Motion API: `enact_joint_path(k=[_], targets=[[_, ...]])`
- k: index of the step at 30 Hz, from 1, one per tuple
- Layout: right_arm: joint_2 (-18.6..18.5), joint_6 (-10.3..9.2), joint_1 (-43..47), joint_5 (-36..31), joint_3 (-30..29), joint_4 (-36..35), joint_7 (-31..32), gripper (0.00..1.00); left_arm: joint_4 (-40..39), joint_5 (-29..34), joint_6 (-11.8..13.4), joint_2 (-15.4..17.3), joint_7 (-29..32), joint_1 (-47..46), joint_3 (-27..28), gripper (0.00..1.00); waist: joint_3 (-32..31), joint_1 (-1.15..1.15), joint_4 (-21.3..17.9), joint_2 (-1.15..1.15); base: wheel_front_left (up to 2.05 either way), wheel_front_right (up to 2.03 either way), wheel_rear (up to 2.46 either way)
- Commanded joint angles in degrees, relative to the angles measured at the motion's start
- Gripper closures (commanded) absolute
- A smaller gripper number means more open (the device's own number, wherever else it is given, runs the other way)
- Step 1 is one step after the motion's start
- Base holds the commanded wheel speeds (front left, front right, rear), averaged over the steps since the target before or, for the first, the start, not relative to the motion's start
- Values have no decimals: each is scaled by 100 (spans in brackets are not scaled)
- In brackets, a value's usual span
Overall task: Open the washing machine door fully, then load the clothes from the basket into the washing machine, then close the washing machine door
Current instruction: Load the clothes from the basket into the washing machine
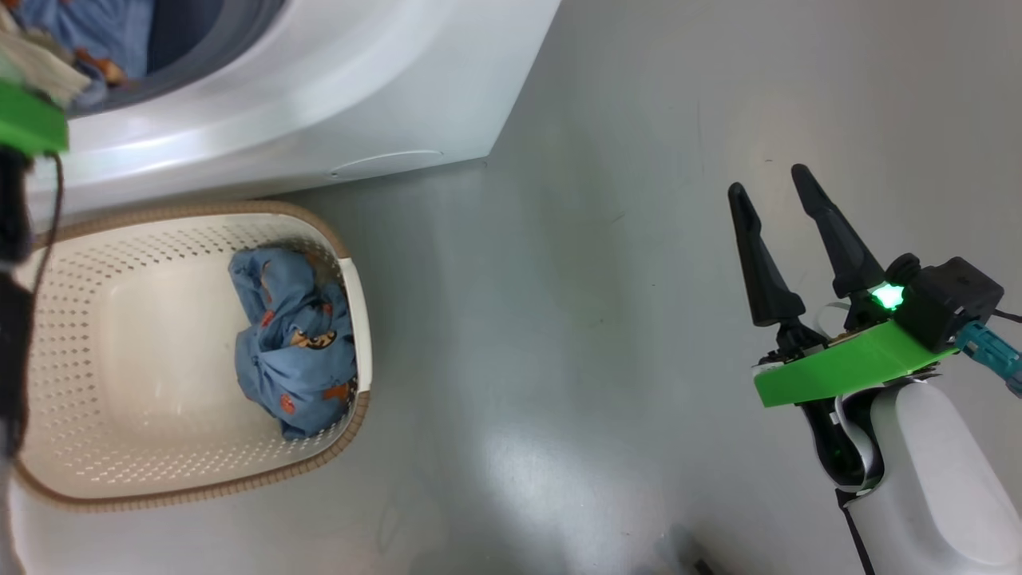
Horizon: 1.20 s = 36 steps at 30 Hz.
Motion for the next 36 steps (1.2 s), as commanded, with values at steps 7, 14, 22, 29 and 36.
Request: enact_joint_path(k=[7,14,22,29,36], targets=[[63,16,0,20,212,-107,-27,0,524,401,1,426,-34,-1112,140,100,31,0,-173,0,0,0,0],[104,16,10,24,258,-98,-27,0,1000,887,22,359,-34,-1187,288,0,47,0,-299,0,0,0,0],[127,16,15,23,239,-91,-27,0,1280,1065,3,273,-34,-1228,419,0,55,0,-311,0,0,0,0],[109,16,3,18,246,-75,-27,0,1310,1073,-10,183,-34,-1078,509,0,-3,0,-262,0,0,0,0],[52,16,8,15,223,-66,-27,0,1061,987,-13,29,-34,-723,685,0,-68,0,-182,0,0,0,0]])
